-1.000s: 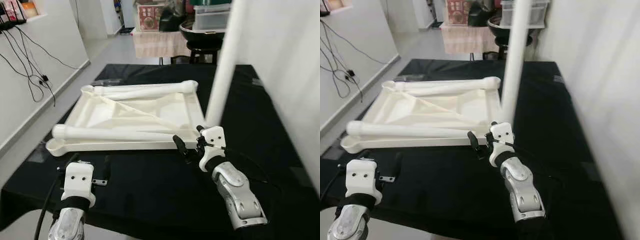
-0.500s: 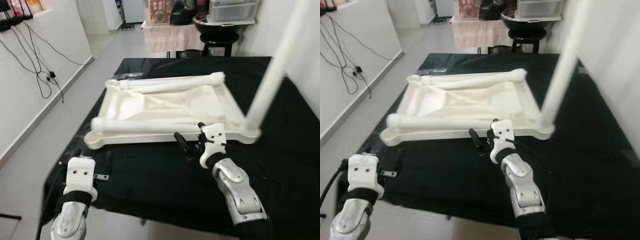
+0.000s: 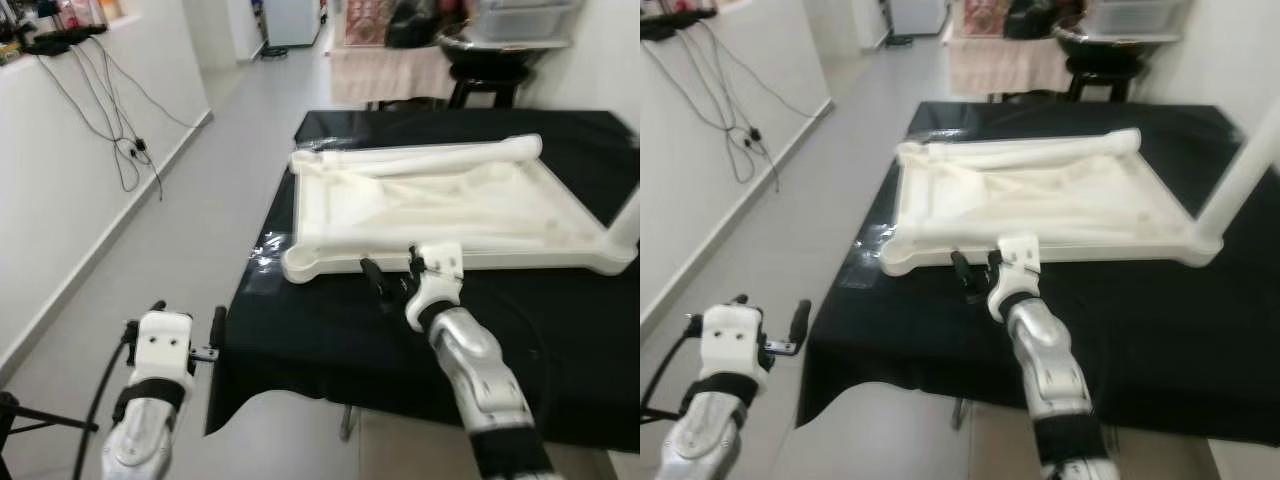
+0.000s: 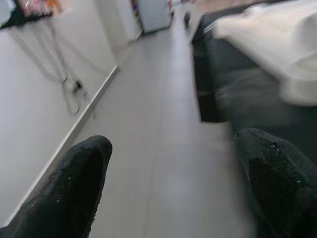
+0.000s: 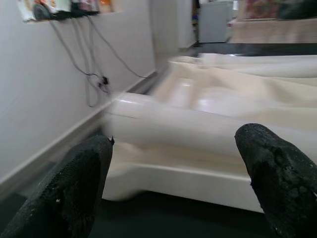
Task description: Building children table
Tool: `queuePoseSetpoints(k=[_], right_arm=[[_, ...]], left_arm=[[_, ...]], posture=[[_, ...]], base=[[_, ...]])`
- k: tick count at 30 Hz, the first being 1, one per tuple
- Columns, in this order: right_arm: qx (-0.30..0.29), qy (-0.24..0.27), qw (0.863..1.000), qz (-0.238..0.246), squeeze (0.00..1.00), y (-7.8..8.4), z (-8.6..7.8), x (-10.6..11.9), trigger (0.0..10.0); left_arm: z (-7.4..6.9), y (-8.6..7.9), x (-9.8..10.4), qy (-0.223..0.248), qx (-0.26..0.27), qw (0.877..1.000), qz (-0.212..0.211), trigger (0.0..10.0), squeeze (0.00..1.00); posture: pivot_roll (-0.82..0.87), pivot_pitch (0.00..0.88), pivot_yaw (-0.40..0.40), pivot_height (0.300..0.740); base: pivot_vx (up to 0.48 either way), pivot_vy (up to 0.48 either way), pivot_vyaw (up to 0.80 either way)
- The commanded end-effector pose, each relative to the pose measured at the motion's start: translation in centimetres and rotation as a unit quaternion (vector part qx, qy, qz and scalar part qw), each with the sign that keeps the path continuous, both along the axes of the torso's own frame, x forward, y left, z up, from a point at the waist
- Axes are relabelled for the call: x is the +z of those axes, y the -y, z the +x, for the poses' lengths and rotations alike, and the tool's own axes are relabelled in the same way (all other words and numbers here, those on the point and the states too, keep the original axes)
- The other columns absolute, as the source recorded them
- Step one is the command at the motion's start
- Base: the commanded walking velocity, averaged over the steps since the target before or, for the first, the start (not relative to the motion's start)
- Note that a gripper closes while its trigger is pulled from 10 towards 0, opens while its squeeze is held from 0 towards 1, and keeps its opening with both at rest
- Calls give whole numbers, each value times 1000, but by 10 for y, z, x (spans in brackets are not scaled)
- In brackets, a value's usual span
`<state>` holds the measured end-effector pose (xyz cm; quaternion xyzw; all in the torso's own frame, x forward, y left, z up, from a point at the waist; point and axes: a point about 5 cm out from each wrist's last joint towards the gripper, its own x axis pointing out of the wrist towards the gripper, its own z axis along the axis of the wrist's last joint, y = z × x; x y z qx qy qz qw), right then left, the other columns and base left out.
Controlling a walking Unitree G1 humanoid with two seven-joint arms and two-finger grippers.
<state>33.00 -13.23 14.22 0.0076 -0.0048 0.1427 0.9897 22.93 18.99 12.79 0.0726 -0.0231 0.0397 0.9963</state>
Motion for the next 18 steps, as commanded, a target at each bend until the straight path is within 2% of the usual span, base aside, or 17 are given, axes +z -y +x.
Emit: queuePoseSetpoints(k=[1,4,7,14,18], right_arm=[[-12,5,1000,-22,0,2,5,-1,10000],[-23,11,999,-37,0,5,10,1,10000],[-20,-3,1000,-21,0,4,12,-3,10000],[-12,-11,1000,-19,0,1,12,-5,10000],[-6,-18,1000,-7,0,-1,14,-7,10000]], left_arm=[[2,-1,0,-4,-3,1000,5,10000,0],[6,0,4,2,-7,1000,24,10000,0],[9,0,3,3,-22,1000,-1,10000,0],[10,-1,1,-1,-33,999,-10,10000,0],[11,-1,1,-1,-45,999,-20,10000,0]], posture=[[-68,21,40,740],[-64,14,41,740],[-62,8,46,740],[-54,0,50,740],[-54,0,52,740]], base=[[0,0,0],[0,0,0],[0,0,0],[0,0,0],[0,0,-716]])
